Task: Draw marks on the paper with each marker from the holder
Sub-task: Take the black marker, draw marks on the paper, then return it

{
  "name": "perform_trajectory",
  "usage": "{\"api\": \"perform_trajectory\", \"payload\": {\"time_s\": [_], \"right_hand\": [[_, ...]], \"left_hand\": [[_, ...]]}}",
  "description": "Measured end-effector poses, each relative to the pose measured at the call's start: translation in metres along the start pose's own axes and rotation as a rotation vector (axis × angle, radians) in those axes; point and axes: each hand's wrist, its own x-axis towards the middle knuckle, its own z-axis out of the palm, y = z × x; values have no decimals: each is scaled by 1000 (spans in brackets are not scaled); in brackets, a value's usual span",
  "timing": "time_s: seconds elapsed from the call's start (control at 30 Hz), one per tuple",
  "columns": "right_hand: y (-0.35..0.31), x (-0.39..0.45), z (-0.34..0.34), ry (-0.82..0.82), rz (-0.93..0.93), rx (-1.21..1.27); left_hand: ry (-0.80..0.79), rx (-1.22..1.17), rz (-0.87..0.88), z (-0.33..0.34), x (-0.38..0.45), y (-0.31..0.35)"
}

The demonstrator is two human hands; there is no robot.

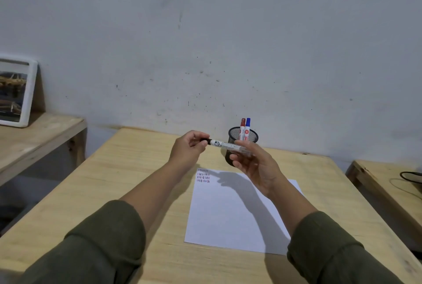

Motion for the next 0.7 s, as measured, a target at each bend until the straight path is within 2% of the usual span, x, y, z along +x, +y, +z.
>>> {"api": "perform_trajectory", "payload": {"time_s": [0.17, 0.33, 0.57, 0.7], "right_hand": [[-6, 0, -5, -24, 25, -292], [-12, 5, -3, -77, -13, -540], [-26, 20, -3, -26, -100, -642], [-29, 28, -8, -90, -63, -684]], "left_hand": [[-30, -150, -27, 6, 8, 16], [-104, -116, -10, 28, 15, 33], [-162, -32, 67, 45, 35, 48], [-250, -21, 50, 44, 47, 48]]}}
